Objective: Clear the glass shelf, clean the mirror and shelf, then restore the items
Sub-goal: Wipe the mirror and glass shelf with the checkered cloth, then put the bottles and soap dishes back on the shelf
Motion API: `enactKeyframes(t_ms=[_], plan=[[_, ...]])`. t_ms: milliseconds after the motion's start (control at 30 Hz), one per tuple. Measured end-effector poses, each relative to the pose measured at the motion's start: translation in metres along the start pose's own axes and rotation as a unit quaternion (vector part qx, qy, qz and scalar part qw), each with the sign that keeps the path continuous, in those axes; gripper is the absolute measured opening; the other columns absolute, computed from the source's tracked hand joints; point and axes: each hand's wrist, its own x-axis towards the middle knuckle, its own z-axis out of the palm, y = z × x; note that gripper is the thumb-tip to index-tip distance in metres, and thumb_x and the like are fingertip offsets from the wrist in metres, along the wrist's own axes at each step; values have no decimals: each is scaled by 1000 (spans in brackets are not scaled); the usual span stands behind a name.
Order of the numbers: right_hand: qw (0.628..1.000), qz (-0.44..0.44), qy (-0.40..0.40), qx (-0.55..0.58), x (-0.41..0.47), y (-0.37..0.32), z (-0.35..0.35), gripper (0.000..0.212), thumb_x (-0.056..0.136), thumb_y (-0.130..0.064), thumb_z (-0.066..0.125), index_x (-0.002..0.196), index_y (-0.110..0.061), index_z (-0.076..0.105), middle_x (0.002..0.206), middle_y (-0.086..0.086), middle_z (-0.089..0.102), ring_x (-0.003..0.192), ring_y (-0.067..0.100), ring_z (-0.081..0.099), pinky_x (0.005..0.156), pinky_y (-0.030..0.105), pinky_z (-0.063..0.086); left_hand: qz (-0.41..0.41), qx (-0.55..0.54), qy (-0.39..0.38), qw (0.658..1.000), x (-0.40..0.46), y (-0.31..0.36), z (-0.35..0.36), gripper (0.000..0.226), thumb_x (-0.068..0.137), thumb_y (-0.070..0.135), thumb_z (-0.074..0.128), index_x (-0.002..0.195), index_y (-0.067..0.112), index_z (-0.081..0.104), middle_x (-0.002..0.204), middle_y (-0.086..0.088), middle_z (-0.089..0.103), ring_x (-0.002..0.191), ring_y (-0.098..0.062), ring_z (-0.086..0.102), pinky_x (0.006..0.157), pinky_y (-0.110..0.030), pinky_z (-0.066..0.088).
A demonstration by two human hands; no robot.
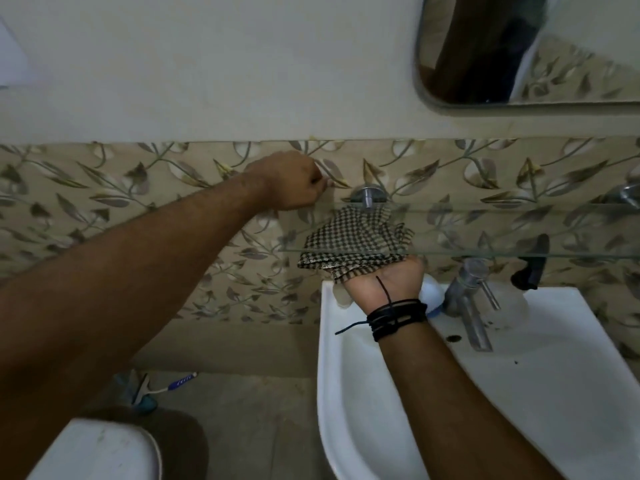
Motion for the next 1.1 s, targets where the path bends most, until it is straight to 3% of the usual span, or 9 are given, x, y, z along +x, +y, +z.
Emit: enactKeyframes(t_ms=[200,267,400,533,600,667,767,833,1100], plan=[[998,57,-6,-7,11,54,10,49,98,-34,30,137,-13,49,149,15,45,133,34,45,116,53,27,-72,-14,-13,997,-42,-45,12,50,101,45,35,102,5,65,70,-11,65,76,-31,65,64,-30,42],[997,71,-23,-9,14,70,13,51,98,-41,33,139,-14,47,152,12,41,139,31,40,118,49,26,-120,-84,-45,988,-59,-56,17,55,102,49,33,90,8,68,65,-4,67,65,-23,67,58,-28,48],[995,89,-42,-15,21,93,12,64,97,-51,35,147,-11,41,150,14,44,141,31,38,119,48,23,-271,-347,-172,881,-84,-69,35,46,98,61,30,105,26,58,93,-1,69,77,-20,70,47,-27,54],[993,111,-24,-14,26,107,-2,62,96,-49,32,142,-10,47,141,17,52,131,33,47,116,47,29,-359,-445,-232,787,-106,-78,55,58,91,70,34,115,27,64,116,2,68,99,-25,67,87,-47,54],[993,118,-8,-28,25,112,-16,60,95,-46,32,140,-10,47,131,19,55,120,35,52,113,47,33,-361,-478,-269,754,-117,-81,66,57,87,73,38,115,30,63,120,3,66,100,-23,68,90,-50,53],[991,126,10,-43,22,115,-31,68,92,-54,35,139,-6,47,129,21,57,119,37,52,111,50,35,-344,-481,-310,744,-126,-80,76,56,82,75,48,119,35,60,122,6,64,97,-18,69,82,-45,57],[987,153,26,-49,12,116,-52,91,84,-73,39,141,-2,46,139,26,51,131,43,46,115,56,28,-336,-448,-358,747,-137,-77,92,81,62,77,65,131,36,53,129,6,59,112,-22,62,107,-56,35],[983,165,30,-75,5,114,-62,97,81,-77,43,141,-2,45,143,27,46,135,44,42,117,56,26,-324,-472,-369,732,-141,-72,101,78,61,66,73,128,29,57,131,1,61,114,-23,61,105,-53,41],[937,187,144,-258,-31,102,-99,40,96,-17,50,132,-1,57,135,22,57,128,41,51,113,57,34,-308,-447,-420,727,-154,-27,117,34,85,38,70,115,26,61,115,-7,67,90,-23,68,83,-41,56]])
